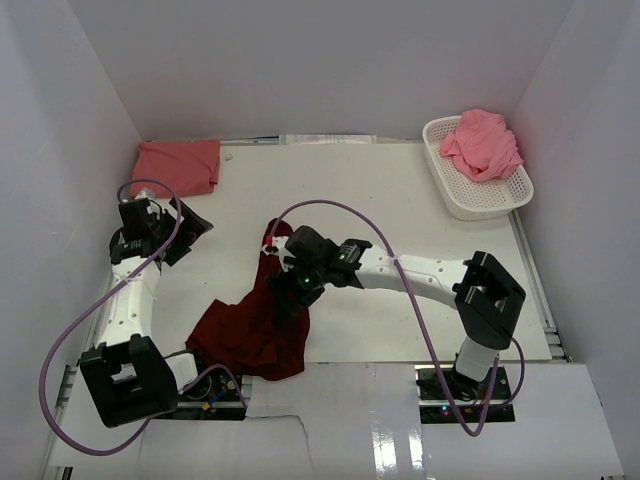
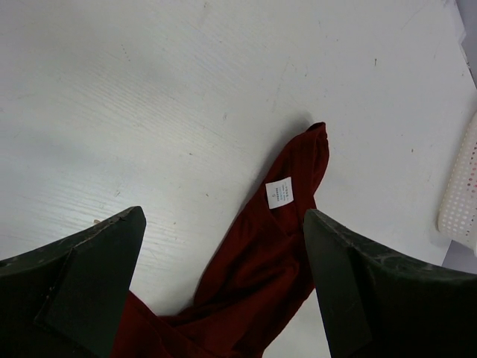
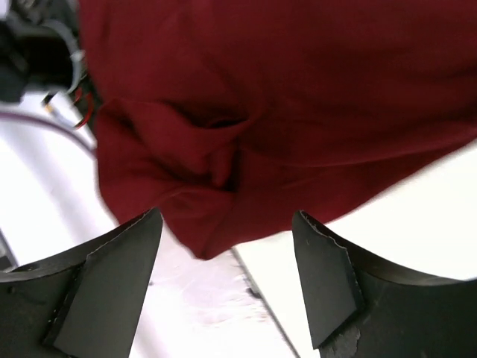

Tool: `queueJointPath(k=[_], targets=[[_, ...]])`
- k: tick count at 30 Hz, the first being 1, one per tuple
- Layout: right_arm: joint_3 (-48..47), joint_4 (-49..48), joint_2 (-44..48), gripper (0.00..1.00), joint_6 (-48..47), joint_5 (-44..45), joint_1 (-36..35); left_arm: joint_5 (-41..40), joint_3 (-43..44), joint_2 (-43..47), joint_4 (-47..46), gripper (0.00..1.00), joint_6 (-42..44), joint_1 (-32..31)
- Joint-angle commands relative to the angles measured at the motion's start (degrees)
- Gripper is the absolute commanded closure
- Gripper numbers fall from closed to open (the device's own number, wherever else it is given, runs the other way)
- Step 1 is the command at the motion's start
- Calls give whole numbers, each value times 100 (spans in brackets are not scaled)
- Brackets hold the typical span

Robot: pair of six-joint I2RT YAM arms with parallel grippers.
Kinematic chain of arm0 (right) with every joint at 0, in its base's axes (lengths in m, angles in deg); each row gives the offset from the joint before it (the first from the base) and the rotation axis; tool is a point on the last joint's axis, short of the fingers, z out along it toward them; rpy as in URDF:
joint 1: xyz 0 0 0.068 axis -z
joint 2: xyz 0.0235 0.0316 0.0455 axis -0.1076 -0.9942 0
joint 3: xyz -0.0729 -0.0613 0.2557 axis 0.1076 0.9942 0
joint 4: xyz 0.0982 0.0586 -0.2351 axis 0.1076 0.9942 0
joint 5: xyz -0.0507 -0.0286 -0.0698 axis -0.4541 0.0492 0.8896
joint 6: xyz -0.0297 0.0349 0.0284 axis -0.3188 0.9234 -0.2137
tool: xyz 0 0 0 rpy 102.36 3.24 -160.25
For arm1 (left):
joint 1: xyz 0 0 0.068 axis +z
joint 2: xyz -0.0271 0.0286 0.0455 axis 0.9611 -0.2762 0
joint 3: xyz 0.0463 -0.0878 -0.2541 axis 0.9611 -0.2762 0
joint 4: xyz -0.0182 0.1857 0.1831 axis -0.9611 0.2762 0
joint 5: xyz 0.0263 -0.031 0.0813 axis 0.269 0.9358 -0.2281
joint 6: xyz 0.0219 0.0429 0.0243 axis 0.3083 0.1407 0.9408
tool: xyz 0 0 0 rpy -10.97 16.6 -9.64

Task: Fold and stack the t-shirts
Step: Flatten out the tshirt

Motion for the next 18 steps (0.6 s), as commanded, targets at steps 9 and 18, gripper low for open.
queueJointPath(k=[9, 18], targets=[[230, -360, 8, 31, 820, -825, -930, 182, -164, 47, -234, 2, 50, 180], [459, -984, -203, 30, 1163, -974, -1089, 225, -190, 83, -278, 2, 59, 233]])
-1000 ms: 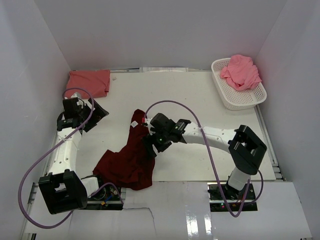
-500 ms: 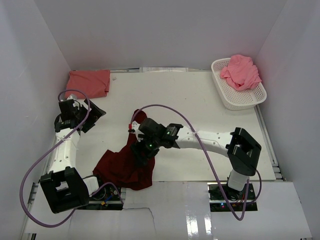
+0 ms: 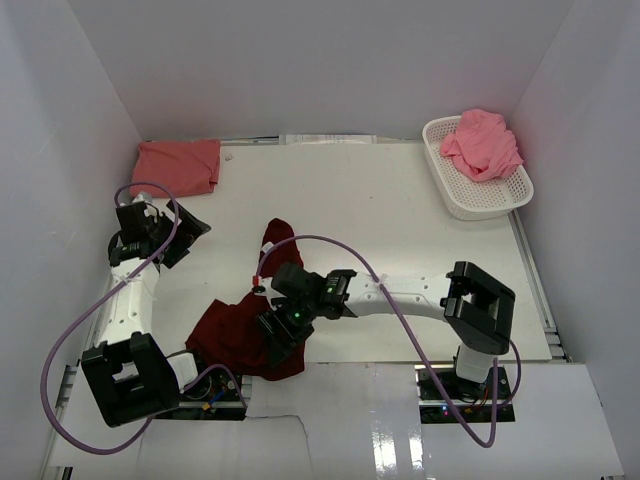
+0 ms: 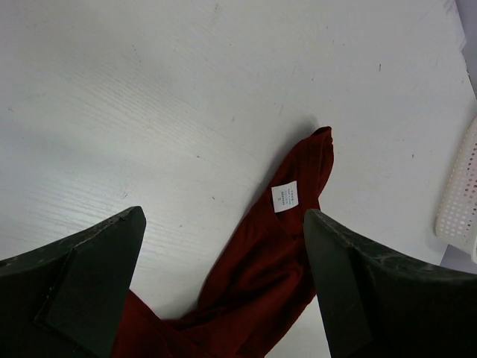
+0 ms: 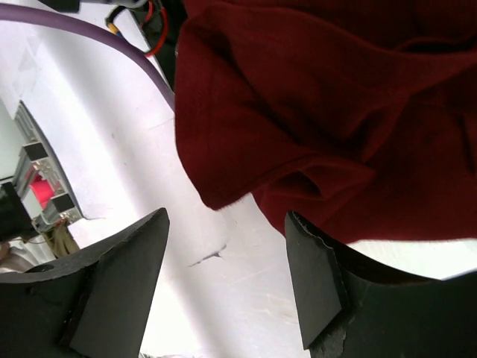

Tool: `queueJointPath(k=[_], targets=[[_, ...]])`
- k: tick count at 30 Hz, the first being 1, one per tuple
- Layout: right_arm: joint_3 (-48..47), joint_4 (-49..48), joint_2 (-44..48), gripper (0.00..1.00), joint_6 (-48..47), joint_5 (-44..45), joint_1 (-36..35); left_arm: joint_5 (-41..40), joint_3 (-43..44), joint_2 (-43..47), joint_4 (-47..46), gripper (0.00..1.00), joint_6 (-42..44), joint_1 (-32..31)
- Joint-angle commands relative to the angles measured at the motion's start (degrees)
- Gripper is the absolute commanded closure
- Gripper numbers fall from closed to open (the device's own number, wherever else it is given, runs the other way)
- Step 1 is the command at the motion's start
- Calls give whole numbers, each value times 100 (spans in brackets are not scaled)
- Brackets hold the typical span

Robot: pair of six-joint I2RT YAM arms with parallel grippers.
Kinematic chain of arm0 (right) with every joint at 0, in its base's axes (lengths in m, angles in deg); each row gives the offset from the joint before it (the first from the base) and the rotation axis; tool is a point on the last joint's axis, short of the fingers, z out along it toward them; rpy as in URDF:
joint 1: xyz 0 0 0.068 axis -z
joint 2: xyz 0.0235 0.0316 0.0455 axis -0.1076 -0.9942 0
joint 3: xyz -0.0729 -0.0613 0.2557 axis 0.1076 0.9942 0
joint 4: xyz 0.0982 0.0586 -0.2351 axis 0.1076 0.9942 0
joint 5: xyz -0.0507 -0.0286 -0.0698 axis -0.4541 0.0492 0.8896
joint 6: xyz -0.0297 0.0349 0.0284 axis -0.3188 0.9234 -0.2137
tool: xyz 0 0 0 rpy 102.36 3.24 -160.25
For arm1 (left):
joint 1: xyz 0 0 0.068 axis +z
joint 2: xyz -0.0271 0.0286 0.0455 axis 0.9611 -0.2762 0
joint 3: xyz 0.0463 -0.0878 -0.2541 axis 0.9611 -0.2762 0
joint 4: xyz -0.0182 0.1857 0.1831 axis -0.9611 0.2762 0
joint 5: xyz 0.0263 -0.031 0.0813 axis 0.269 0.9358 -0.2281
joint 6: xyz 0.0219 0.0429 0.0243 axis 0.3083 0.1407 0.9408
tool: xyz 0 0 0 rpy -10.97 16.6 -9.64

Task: Fold and stack the t-shirts
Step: Flatten out the tshirt

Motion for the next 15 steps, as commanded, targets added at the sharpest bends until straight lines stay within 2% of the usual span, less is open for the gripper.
queueJointPath(k=[1, 7, 8, 9, 10, 11, 12, 15], targets=[[-46, -525, -113, 30, 188, -222, -49, 116, -35, 124, -147, 2, 54, 45], [-248, -789, -499, 32, 346, -460, -49, 99, -44, 151, -147, 2, 81, 63], [-265, -816, -535, 37, 373, -512, -48, 90, -35, 142, -138, 2, 81, 71], [-257, -920, -561, 45, 399, -556, -48, 81, -44, 151, -138, 2, 81, 71], [-274, -939, -596, 71, 434, -548, -48, 81, -53, 159, -138, 2, 89, 89], [-292, -939, -588, 84, 443, -504, -48, 72, -62, 168, -138, 2, 81, 89], [-344, -939, -553, 92, 443, -469, -40, 64, -62, 186, -130, 2, 81, 98], [-642, -825, -237, 92, 268, -223, -14, -33, -53, 308, -112, 2, 37, 142]])
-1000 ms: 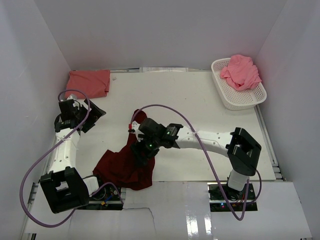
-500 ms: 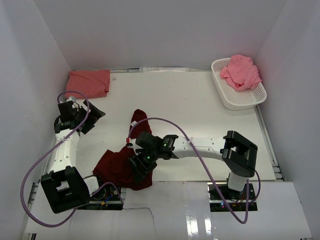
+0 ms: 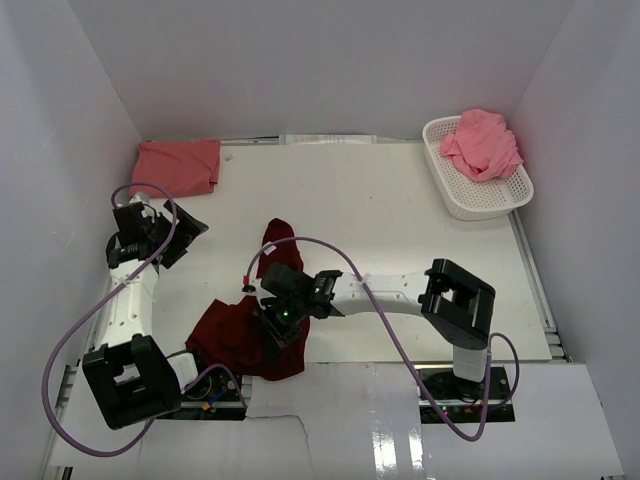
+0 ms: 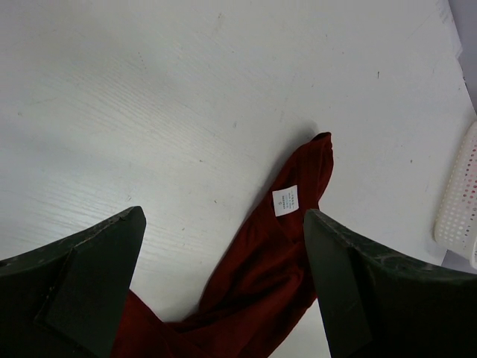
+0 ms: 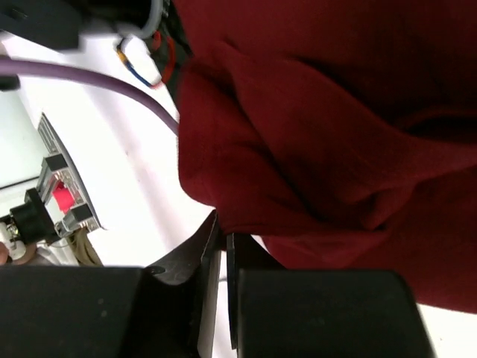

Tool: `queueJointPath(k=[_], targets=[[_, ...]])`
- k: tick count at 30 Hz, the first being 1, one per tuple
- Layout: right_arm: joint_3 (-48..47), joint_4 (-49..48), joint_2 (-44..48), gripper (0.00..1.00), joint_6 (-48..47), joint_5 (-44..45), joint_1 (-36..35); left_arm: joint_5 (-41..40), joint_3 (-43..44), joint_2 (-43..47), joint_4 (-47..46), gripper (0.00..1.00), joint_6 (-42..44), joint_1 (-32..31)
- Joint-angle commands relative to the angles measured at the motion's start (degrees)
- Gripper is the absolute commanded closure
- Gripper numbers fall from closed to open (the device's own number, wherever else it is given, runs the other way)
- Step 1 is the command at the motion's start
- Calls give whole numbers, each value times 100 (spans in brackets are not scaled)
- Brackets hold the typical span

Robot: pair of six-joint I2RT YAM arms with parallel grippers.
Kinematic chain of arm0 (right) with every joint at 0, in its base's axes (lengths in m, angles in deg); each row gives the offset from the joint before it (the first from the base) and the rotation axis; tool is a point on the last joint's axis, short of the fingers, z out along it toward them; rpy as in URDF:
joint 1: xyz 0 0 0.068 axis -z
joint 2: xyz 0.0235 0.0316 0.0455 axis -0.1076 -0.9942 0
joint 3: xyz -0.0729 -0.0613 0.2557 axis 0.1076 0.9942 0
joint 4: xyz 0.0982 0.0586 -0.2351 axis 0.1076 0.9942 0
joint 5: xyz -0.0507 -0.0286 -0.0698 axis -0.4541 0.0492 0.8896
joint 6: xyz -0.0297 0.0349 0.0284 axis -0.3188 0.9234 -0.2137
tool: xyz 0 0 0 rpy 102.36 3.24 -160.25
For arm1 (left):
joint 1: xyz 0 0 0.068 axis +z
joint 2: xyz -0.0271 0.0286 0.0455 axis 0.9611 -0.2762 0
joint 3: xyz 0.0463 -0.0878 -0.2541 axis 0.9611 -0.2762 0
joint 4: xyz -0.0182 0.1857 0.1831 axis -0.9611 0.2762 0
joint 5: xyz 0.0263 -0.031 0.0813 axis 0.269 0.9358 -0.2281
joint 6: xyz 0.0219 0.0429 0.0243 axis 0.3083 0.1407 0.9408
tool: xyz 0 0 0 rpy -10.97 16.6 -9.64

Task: Fold and stack the t-shirts
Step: Flatten out the tshirt

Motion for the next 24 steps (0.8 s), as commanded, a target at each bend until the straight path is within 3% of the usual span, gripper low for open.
queueJointPath(k=[1, 7, 8, 10, 12, 14, 16, 18, 24], targets=[[-952, 81, 521, 92, -208, 99, 115, -94, -27, 333, -73, 2, -16, 102], [-3975, 2033, 828, 92, -1141, -15, 1132, -262, 17, 500, -46, 2, -34, 146], [-4014, 2235, 1004, 92, -1150, -50, 1301, -218, -9, 491, -55, 2, -16, 146], [-3413, 2403, 2081, 92, -1115, 45, 2096, 10, -70, 474, -116, 2, 1, 146], [-2630, 2491, 2400, 92, -1115, 291, 2329, 107, -88, 448, -151, 2, 36, 155], [-1334, 2579, 3376, 92, -1062, 634, 3093, 169, -88, 421, -169, 2, 72, 147], [-608, 2676, 4054, 92, -1053, 723, 3777, 292, -88, 421, -195, 2, 116, 146], [79, 2703, 4344, 92, -1053, 601, 3983, 501, -132, 438, -283, 2, 125, 147], [678, 2886, 4425, 92, -1132, 801, 3992, 1117, -316, 342, -363, 2, 186, 15]])
